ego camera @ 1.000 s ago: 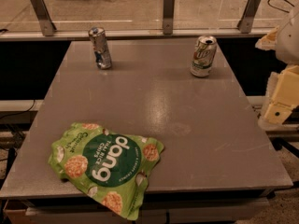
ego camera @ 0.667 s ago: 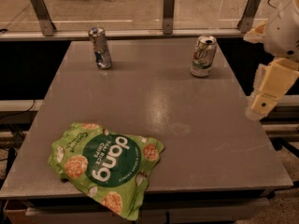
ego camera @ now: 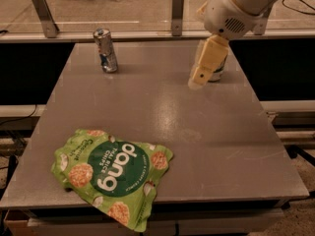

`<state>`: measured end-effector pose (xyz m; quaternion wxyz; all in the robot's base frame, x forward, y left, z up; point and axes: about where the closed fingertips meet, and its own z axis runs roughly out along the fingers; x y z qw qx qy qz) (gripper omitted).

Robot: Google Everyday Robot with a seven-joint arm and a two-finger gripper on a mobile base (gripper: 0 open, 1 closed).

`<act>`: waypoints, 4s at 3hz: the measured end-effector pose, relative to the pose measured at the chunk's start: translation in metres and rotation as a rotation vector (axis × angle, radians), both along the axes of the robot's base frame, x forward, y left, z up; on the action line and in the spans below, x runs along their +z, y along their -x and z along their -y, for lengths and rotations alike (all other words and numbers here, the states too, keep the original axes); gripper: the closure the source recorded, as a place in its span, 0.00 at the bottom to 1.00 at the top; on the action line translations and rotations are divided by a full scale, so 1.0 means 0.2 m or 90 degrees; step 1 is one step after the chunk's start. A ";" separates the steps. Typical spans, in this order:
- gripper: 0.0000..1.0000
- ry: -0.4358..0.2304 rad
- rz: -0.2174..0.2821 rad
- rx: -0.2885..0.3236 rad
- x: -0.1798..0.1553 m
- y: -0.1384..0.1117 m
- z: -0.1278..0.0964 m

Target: Move redbull can near green rice chip bag

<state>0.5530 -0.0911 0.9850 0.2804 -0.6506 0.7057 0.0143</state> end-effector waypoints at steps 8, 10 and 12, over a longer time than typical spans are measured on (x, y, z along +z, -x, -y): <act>0.00 -0.338 0.045 0.029 -0.36 -0.93 -1.06; 0.18 -0.398 -0.020 0.069 -0.41 -0.95 -1.29; 0.64 -0.419 -0.046 0.107 -0.37 -0.87 -1.35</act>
Offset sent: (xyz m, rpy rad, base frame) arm 0.0304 0.0495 0.0088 0.0815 -0.0394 0.0430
